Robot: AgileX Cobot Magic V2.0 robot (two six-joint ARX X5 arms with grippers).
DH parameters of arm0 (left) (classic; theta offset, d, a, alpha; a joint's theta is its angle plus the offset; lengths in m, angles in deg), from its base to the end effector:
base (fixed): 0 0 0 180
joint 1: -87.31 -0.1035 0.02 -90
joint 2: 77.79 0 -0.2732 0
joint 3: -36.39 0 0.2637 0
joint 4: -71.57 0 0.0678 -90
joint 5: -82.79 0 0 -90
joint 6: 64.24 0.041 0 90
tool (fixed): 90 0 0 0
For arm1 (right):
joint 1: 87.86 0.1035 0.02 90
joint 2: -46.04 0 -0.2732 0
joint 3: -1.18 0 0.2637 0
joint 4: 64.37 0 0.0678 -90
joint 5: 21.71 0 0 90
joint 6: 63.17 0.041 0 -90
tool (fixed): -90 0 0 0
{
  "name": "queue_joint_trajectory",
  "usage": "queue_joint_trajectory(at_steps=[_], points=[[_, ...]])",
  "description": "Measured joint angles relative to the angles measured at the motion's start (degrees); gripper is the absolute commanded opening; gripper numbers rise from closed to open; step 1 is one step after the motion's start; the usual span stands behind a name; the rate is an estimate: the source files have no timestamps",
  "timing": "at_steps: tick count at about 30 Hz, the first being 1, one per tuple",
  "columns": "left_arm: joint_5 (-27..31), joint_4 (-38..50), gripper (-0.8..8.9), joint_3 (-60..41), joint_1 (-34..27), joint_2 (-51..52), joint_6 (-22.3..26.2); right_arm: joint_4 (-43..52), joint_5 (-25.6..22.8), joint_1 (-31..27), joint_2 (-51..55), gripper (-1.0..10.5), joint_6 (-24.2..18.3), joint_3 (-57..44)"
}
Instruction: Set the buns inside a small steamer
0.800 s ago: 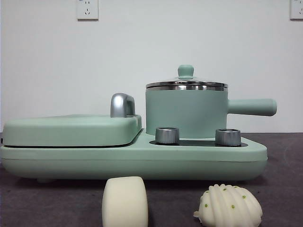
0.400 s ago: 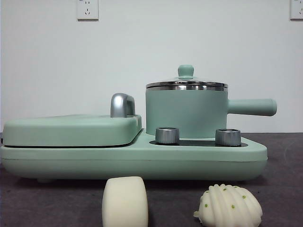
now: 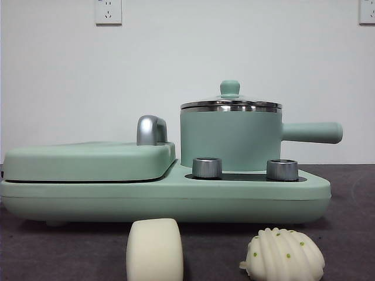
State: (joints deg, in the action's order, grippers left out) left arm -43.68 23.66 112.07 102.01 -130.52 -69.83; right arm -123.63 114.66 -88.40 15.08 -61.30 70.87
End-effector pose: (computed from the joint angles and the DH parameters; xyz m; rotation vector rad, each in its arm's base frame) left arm 0.1764 -0.0715 0.3812 -0.1746 0.4850 -0.8568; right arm 0.0817 0.0289 0.3753 0.1771 0.3506 0.7859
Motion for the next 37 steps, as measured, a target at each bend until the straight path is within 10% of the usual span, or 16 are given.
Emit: queue_joint_trajectory(at_steps=[13, 37], points=[[0.5, -4.9, 4.99, 15.8, 5.6, -21.2, -0.6, 0.0, 0.0, 0.0, 0.0, 4.9, 0.0, 0.0], [20.2, -34.6, 4.97, 71.3, 18.1, -63.6, 3.0, 0.0, 0.0, 0.0, 0.0, 4.9, 0.0, 0.0]])
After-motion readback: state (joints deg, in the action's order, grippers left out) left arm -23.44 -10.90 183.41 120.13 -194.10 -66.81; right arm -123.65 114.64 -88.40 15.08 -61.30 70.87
